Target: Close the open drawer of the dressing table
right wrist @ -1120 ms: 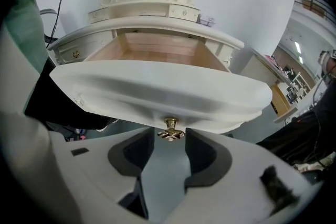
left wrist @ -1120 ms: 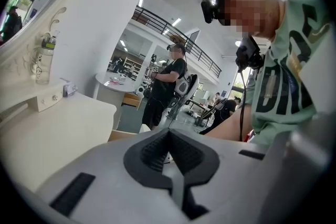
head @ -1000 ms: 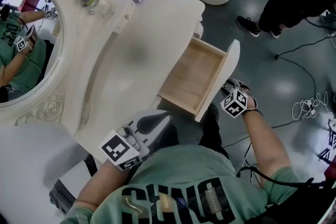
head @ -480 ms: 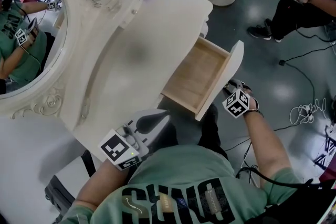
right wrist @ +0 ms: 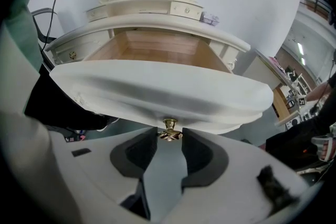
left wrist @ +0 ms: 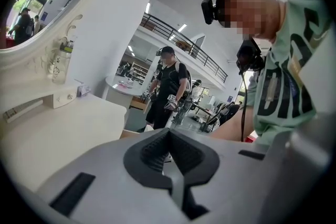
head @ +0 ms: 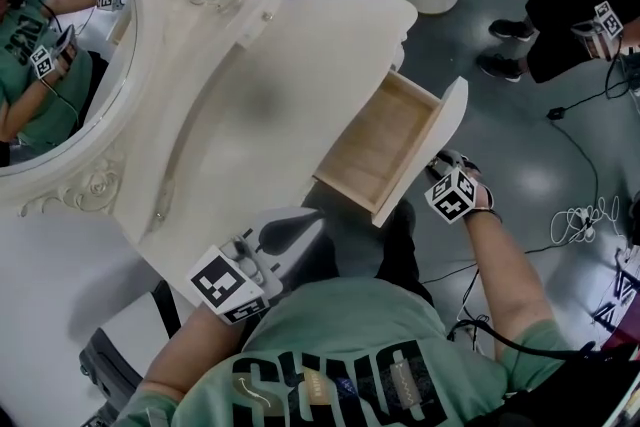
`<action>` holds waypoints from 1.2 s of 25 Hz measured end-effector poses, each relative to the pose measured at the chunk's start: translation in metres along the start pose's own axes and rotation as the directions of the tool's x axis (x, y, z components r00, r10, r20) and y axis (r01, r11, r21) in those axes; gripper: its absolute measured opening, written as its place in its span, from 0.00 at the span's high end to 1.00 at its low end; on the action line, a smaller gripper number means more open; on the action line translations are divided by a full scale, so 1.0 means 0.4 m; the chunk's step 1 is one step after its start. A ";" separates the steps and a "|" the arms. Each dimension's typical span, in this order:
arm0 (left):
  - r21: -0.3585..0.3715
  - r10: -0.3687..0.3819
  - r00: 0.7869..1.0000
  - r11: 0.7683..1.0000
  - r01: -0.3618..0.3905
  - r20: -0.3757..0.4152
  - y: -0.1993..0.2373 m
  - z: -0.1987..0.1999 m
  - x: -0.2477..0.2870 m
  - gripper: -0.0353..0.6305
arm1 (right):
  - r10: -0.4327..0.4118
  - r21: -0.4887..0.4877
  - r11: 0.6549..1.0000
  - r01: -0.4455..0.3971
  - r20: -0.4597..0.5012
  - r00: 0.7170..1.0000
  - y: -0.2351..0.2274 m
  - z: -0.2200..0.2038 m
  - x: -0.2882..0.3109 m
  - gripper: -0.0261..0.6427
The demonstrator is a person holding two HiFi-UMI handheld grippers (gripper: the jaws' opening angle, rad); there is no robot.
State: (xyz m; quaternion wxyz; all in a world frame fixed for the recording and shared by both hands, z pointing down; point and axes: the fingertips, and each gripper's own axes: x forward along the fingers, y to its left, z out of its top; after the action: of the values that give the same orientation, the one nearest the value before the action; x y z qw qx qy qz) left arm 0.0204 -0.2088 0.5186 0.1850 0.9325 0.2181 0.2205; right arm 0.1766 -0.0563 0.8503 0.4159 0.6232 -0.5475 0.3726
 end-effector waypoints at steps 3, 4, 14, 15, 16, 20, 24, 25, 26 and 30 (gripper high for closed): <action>-0.002 0.007 1.000 1.000 -0.007 0.003 0.004 -0.003 -0.010 0.95 | -0.001 -0.002 1.000 0.001 0.003 1.000 -0.001 0.011 0.004 0.74; -0.003 0.010 1.000 1.000 -0.010 0.005 0.006 -0.004 -0.014 0.95 | -0.001 -0.003 1.000 0.001 0.004 1.000 -0.001 0.016 0.006 0.74; -0.014 0.032 0.999 0.999 -0.032 0.027 0.027 -0.007 -0.054 0.95 | 0.000 -0.011 1.000 0.000 0.003 1.000 -0.001 0.057 0.023 0.74; -0.015 0.036 0.999 0.999 -0.036 0.028 0.030 -0.008 -0.059 0.95 | 0.000 -0.012 1.000 0.000 0.003 1.000 -0.001 0.062 0.025 0.74; -0.016 0.040 0.999 0.999 -0.040 0.030 0.034 -0.009 -0.064 0.95 | -0.001 -0.013 1.000 0.001 0.004 1.000 -0.001 0.067 0.027 0.74; -0.025 0.056 0.998 0.998 -0.055 0.038 0.049 -0.012 -0.081 0.95 | 0.000 -0.019 1.000 0.000 0.007 1.000 -0.002 0.090 0.038 0.74; -0.032 0.067 0.997 0.997 -0.066 0.046 0.063 -0.013 -0.097 0.95 | 0.002 -0.025 1.000 -0.002 0.010 1.000 -0.003 0.118 0.048 0.74; -0.034 0.069 0.996 0.997 -0.068 0.048 0.066 -0.013 -0.101 0.95 | 0.002 -0.027 1.000 -0.002 0.010 1.000 -0.003 0.125 0.051 0.74; -0.035 0.072 0.996 0.997 -0.070 0.050 0.068 -0.014 -0.105 0.95 | 0.003 -0.028 1.000 -0.002 0.010 1.000 -0.003 0.130 0.053 0.74; -0.040 0.084 0.995 0.996 -0.082 0.058 0.080 -0.016 -0.126 0.95 | 0.004 -0.032 0.999 -0.003 0.012 1.000 -0.001 0.152 0.063 0.74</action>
State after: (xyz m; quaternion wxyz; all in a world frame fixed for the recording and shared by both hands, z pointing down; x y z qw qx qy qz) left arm -0.0129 -0.2585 0.5216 0.1995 0.9433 0.1693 0.2042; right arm 0.1807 -0.1222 0.8505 0.4218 0.6179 -0.5568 0.3610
